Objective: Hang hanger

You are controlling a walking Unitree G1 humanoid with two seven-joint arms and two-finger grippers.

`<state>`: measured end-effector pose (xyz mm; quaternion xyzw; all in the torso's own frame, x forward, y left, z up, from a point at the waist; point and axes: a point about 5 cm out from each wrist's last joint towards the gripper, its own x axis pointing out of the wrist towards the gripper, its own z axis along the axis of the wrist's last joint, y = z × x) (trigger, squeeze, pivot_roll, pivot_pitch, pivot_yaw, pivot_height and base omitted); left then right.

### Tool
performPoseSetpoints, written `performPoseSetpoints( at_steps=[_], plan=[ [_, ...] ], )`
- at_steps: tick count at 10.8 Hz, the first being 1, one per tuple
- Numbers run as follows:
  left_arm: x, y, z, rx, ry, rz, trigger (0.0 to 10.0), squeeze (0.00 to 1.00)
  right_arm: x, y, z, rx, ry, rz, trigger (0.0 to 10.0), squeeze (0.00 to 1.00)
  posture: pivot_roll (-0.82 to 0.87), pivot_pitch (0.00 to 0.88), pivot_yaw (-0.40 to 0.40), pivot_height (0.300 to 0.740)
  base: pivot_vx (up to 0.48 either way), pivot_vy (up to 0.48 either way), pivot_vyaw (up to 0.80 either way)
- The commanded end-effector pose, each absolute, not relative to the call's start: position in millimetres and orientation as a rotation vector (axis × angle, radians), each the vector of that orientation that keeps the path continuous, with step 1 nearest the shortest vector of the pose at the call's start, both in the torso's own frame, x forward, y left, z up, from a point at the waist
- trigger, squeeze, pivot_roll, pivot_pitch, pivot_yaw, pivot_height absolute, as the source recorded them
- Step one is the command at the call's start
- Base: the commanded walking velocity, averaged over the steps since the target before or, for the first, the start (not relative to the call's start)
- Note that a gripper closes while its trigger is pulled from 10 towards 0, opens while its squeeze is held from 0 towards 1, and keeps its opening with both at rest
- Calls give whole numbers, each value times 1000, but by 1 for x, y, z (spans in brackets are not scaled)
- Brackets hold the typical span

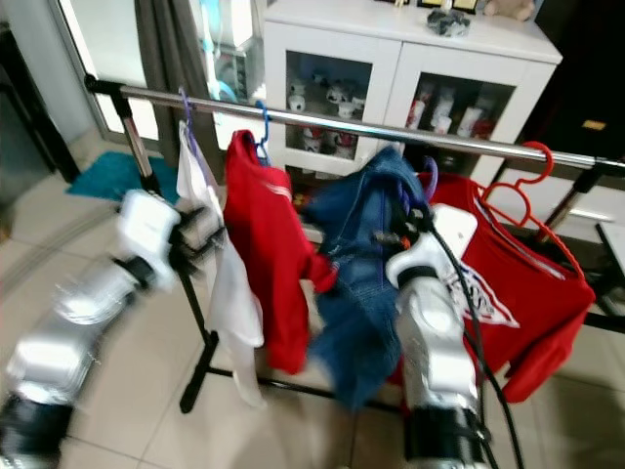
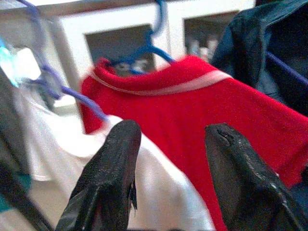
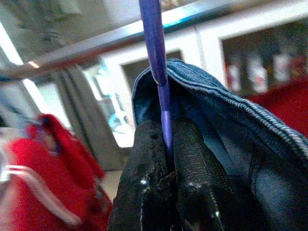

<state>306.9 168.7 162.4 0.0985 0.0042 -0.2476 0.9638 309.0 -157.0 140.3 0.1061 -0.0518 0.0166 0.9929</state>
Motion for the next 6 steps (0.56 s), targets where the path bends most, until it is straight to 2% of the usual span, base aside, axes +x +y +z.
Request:
performPoseSetpoints(
  at_steps=[1,4,6],
  plan=[
    [309,170,171,163,-15,-539,10000,0,314,-159,158,208,-182,47,10000,0,-11,0,-41,740,0,0,0],
    [312,149,189,172,8,-809,10000,0,349,-162,168,132,-107,74,10000,0,-10,0,-40,740,0,0,0],
    [314,132,197,174,-7,-905,10000,0,371,-162,178,108,-75,60,10000,0,-11,0,-31,740,0,0,0]
  ],
)
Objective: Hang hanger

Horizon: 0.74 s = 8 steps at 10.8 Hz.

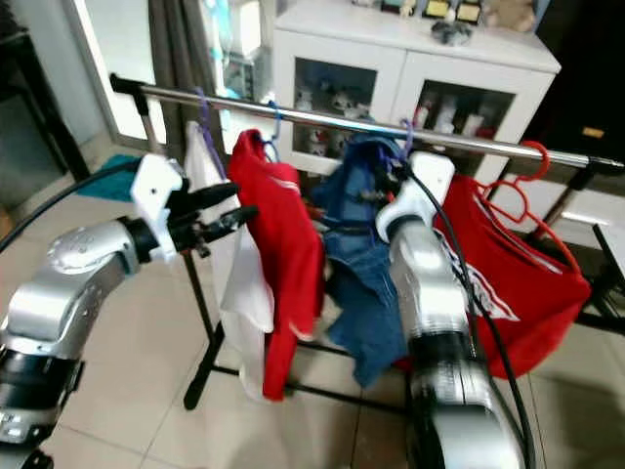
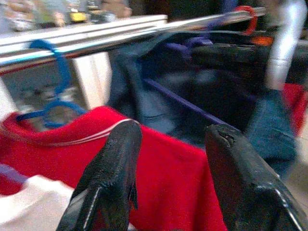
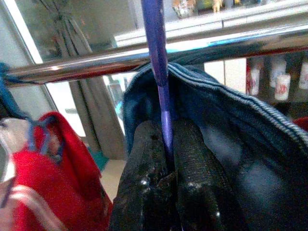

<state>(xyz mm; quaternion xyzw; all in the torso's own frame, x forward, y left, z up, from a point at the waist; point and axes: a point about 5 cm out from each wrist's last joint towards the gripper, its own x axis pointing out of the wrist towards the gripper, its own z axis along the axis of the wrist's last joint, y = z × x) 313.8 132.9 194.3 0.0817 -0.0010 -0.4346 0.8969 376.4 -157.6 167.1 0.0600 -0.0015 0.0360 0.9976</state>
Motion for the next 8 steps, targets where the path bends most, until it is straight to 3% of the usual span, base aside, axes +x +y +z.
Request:
performPoseSetpoints(
  at_steps=[1,4,8],
  plan=[
    [313,125,201,175,-13,-949,10000,0,386,-165,186,114,-52,39,10000,0,-8,0,-27,740,0,0,0],
    [313,125,203,178,-6,-974,10000,0,402,-173,192,122,9,-22,10000,0,-2,0,-25,740,0,0,0],
    [311,120,210,126,-54,-1032,10000,0,399,-168,147,-31,302,45,10000,0,7,0,-27,740,0,0,0]
  ],
)
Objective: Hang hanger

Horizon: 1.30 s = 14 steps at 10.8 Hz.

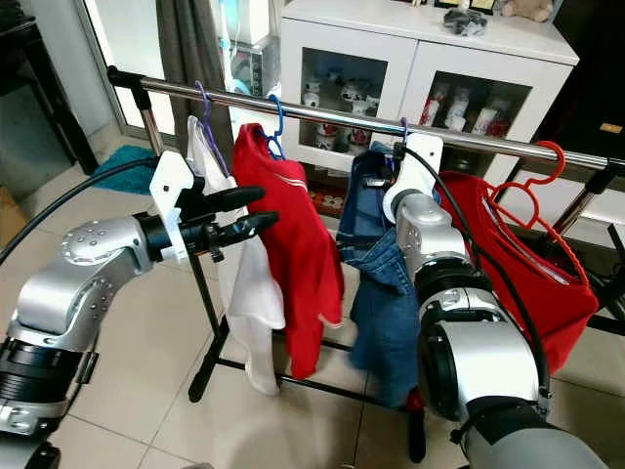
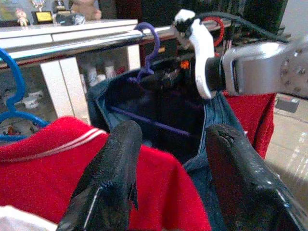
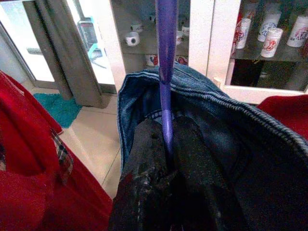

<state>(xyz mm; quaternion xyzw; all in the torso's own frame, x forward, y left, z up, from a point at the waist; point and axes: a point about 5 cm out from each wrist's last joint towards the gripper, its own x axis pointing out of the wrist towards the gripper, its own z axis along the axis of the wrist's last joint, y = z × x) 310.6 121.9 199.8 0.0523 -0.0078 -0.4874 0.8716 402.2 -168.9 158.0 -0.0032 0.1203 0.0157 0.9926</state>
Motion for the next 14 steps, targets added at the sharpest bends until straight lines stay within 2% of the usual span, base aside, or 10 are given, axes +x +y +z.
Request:
performPoseSetpoints(
  at_steps=[1,2,3,4,6,7,8,10,13,14],
  plan=[
    [311,119,211,121,-57,-1036,10000,0,398,-168,143,-31,321,47,10000,0,6,0,-26,740,0,0,0],
    [312,118,211,118,-59,-1040,10000,0,397,-169,139,-25,338,49,10000,0,6,0,-26,740,0,0,0],
    [312,118,211,119,-61,-1039,10000,0,397,-170,138,-21,340,46,10000,165,6,0,-26,740,0,0,0],
    [313,119,212,118,-68,-1033,10000,0,398,-171,141,11,313,46,10000,1000,6,0,-22,740,0,0,0],
    [313,119,212,117,-76,-1024,10000,0,401,-174,154,72,208,71,10000,1000,11,0,-30,740,0,0,0],
    [312,125,212,120,-75,-982,10000,0,398,-176,161,143,157,143,10000,1000,19,0,-31,740,0,0,0],
    [313,131,210,132,-58,-943,10000,0,394,-178,165,127,125,168,10000,1000,19,0,-23,740,0,0,0],
    [315,149,203,150,-24,-822,10000,0,365,-174,172,267,66,289,10000,1000,4,0,-8,740,0,0,0],
    [312,161,192,140,-19,-659,10000,0,316,-175,179,326,56,357,10000,1000,-12,18,19,740,0,0,0],
    [307,164,182,146,-1,-594,10000,0,301,-178,187,322,-7,354,10000,1000,-23,17,13,740,0,0,0]
  ],
)
